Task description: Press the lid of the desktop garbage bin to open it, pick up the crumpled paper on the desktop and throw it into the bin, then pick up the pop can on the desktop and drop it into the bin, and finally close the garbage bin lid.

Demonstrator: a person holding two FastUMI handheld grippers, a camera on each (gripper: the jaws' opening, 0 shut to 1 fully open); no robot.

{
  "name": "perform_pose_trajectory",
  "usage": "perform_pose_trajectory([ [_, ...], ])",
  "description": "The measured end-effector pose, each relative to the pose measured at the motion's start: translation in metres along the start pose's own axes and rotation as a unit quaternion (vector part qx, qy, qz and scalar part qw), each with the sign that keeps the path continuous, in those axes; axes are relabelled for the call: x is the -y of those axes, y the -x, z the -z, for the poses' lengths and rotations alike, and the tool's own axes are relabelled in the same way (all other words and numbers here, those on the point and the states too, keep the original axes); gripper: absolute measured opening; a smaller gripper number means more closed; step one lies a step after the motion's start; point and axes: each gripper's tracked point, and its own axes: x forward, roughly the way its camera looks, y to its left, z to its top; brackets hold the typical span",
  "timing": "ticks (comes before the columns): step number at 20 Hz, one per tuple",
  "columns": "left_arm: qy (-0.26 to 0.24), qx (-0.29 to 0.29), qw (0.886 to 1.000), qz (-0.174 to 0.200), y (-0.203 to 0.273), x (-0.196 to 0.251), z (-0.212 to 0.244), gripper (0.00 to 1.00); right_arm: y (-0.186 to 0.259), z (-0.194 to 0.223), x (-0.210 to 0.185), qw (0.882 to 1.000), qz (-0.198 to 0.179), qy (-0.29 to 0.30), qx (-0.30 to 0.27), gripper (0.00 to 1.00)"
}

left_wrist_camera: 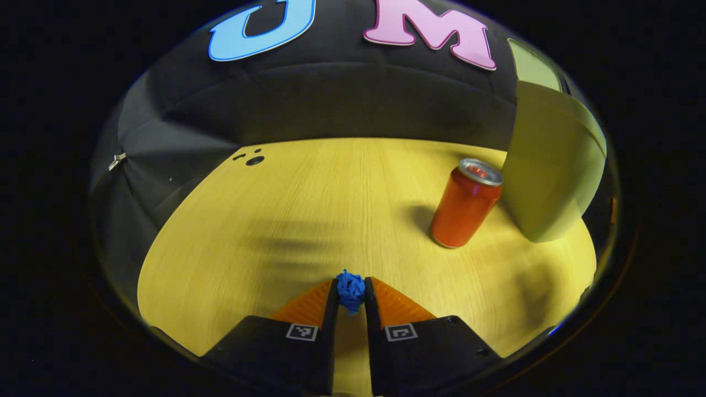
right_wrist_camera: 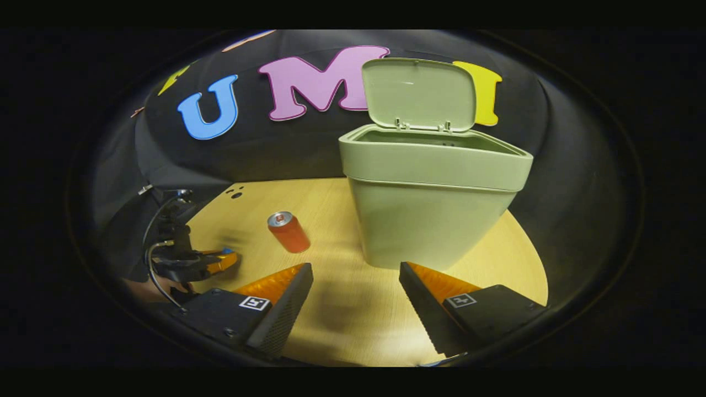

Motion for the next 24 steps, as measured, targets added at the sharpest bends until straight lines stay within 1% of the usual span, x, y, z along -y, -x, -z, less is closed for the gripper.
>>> perform_pose_trajectory([
  [3,-0.001,0.029,0.999,0.014,0.025,0.009,-0.033,0.3,0.001,0.004,-0.002,1.0,-0.006,0.001,-0.001,0.99],
  [5,-0.016,0.056,0.998,0.029,0.043,0.019,-0.06,0.3,0.002,0.005,-0.002,1.0,-0.008,0.001,0.001,0.99],
  [6,-0.022,0.068,0.997,0.038,0.053,0.026,-0.073,0.32,0.003,0.005,-0.002,1.0,-0.009,0.001,0.002,0.99],
  [8,-0.029,0.089,0.994,0.056,0.072,0.038,-0.096,0.32,0.003,0.006,-0.001,1.0,-0.011,-0.002,0.003,0.99],
  [11,-0.022,0.118,0.989,0.087,0.091,0.065,-0.13,0.27,0.003,0.009,0.004,1.0,-0.011,-0.005,0.003,0.99],
  [12,-0.02,0.125,0.987,0.097,0.098,0.074,-0.14,0.3,0.004,0.01,0.005,1.0,-0.011,-0.006,0.003,0.99],
  [13,-0.021,0.134,0.985,0.106,0.104,0.084,-0.151,0.3,0.004,0.01,0.007,1.0,-0.011,-0.006,0.002,0.99],
  [14,-0.021,0.143,0.983,0.116,0.109,0.095,-0.163,0.27,0.004,0.013,0.008,1.0,-0.011,-0.006,0.0,0.99],
  [16,-0.024,0.16,0.977,0.141,0.119,0.12,-0.184,0.32,0.004,0.017,0.011,1.0,-0.013,-0.005,-0.005,0.99],
  [17,-0.026,0.167,0.974,0.153,0.123,0.134,-0.193,0.32,0.004,0.019,0.011,1.0,-0.017,-0.005,-0.008,0.99],
  [18,-0.028,0.173,0.97,0.166,0.127,0.147,-0.202,0.29,0.003,0.021,0.011,1.0,-0.022,-0.006,-0.012,1.0],
  [21,-0.037,0.196,0.959,0.201,0.138,0.184,-0.227,0.3,0.005,0.021,0.016,1.0,-0.024,-0.004,-0.011,0.99],
  [24,-0.05,0.211,0.949,0.23,0.14,0.221,-0.246,0.3,0.003,0.023,0.022,1.0,-0.027,-0.003,-0.014,0.99],
])
